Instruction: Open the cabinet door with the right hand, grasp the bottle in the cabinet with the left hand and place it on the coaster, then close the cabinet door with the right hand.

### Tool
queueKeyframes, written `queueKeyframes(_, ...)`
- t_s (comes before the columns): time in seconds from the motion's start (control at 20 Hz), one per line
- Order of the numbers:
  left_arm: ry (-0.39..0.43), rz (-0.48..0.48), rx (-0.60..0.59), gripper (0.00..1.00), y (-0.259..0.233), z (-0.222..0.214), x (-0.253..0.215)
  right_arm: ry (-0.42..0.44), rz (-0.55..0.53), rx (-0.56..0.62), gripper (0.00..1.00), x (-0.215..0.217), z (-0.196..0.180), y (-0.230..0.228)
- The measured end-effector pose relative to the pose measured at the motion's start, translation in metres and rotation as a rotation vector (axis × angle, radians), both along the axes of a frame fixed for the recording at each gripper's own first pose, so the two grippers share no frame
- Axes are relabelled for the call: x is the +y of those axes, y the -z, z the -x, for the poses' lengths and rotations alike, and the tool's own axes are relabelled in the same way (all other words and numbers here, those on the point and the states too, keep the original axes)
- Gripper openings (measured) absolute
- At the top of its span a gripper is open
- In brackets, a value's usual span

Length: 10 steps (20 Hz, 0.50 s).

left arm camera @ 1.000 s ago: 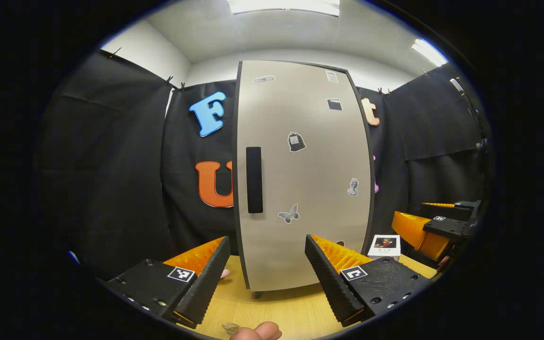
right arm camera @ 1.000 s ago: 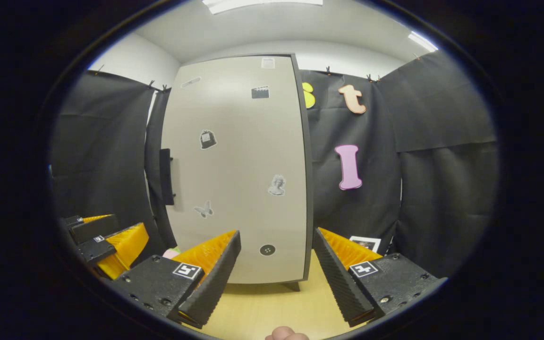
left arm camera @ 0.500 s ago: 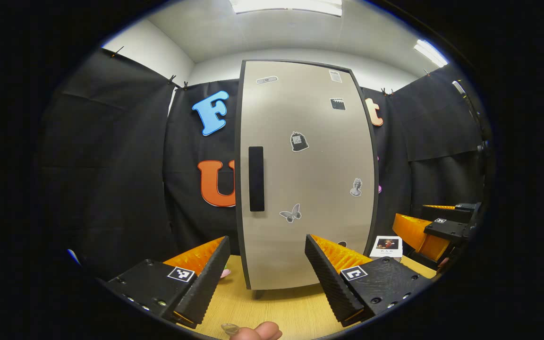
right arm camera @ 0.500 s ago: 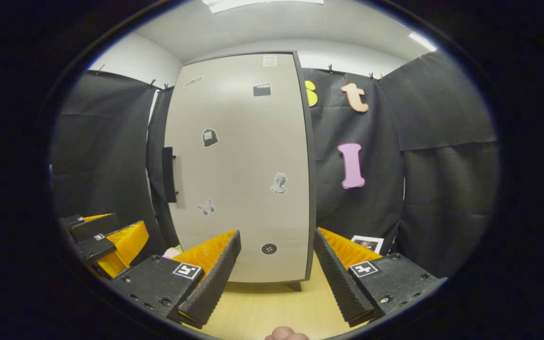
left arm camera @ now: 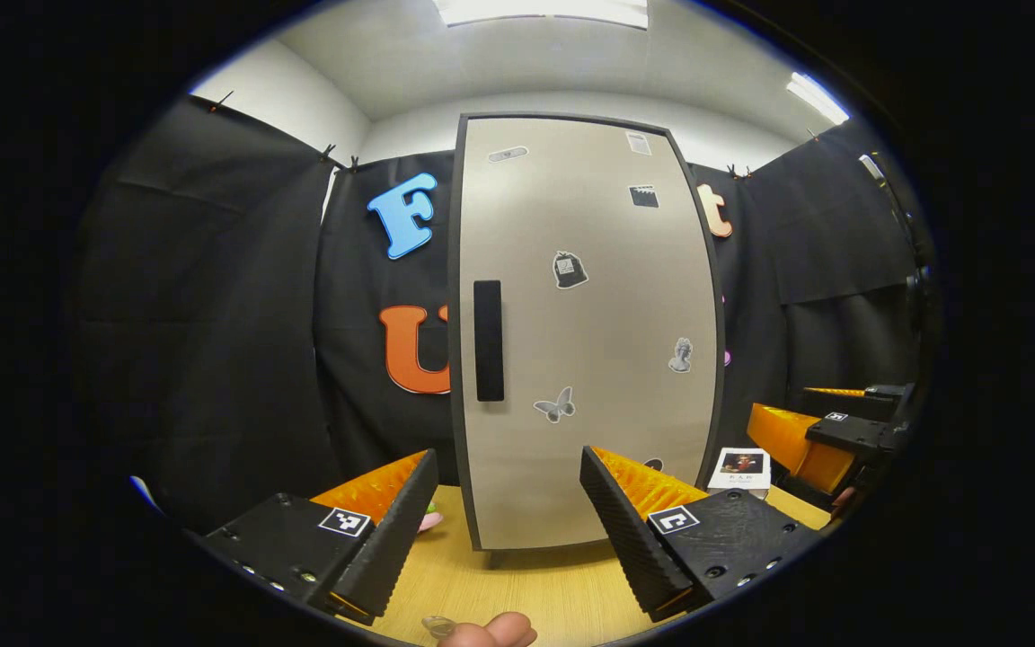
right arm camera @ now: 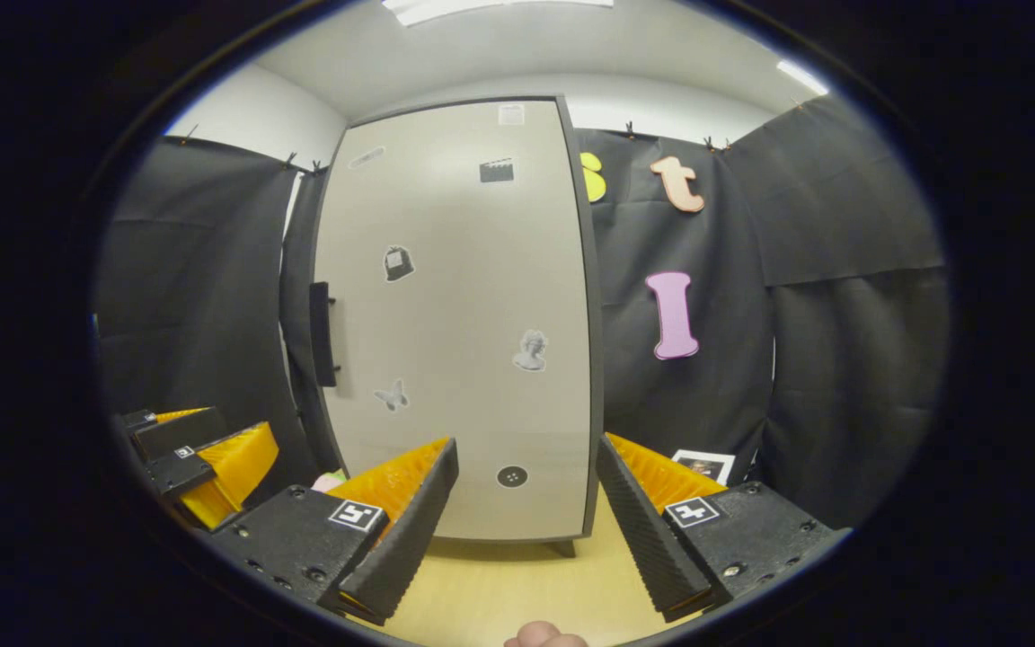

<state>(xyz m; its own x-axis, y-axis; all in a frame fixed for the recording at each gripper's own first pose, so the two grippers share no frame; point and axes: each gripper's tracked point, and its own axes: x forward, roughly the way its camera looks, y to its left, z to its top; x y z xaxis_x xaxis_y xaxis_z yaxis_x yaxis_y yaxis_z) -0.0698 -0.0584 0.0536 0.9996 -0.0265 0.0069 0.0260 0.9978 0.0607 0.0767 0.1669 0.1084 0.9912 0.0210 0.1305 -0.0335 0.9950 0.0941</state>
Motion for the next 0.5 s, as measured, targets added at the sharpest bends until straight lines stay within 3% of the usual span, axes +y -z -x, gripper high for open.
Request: queueKeyframes(0.5, -0.027, -0.010, -0.011, 0.96, -0.0042, 0.0036, 0.0008, -0.023, -0.007, 0.007, 0.99, -0.0037, -0.0049, -0.0004)
